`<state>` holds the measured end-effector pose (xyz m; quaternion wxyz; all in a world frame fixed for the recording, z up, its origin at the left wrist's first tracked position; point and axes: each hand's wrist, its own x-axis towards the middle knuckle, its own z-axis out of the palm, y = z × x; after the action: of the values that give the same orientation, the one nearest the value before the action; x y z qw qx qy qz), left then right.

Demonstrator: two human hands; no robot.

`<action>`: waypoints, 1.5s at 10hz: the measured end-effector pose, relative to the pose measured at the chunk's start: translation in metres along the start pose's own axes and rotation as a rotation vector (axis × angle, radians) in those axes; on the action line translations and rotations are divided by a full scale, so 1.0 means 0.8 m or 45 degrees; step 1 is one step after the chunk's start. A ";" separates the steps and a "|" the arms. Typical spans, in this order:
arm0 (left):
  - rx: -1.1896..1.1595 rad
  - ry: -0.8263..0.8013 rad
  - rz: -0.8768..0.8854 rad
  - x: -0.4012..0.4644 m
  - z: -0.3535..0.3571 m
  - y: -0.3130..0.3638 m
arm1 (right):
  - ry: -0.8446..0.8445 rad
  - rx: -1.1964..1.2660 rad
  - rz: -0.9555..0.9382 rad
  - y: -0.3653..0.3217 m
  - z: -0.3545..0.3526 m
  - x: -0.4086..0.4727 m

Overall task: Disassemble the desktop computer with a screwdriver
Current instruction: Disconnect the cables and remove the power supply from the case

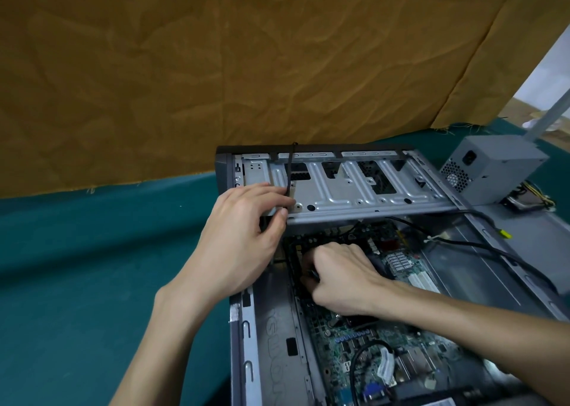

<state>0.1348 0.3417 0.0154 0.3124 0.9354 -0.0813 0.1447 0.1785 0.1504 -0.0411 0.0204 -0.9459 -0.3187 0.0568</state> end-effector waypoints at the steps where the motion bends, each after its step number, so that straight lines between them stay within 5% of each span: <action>1: -0.005 0.001 -0.005 0.000 0.000 0.000 | -0.058 0.013 0.000 0.000 -0.004 0.003; 5: -0.001 0.002 -0.003 0.001 -0.001 0.001 | 0.032 0.015 0.058 -0.001 -0.002 0.000; 12: 0.003 0.006 0.003 0.002 0.000 -0.002 | -0.146 0.244 0.170 -0.003 -0.019 0.000; 14: -0.005 0.000 0.009 0.002 0.003 -0.002 | -0.269 0.318 -0.067 -0.002 -0.034 -0.017; 15: -0.005 0.005 0.016 0.002 0.001 -0.003 | -0.285 0.109 -0.244 -0.004 -0.041 -0.039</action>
<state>0.1373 0.3426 0.0140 0.3134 0.9339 -0.0868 0.1482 0.1559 0.1337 -0.0056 0.0305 -0.8972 -0.4052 0.1732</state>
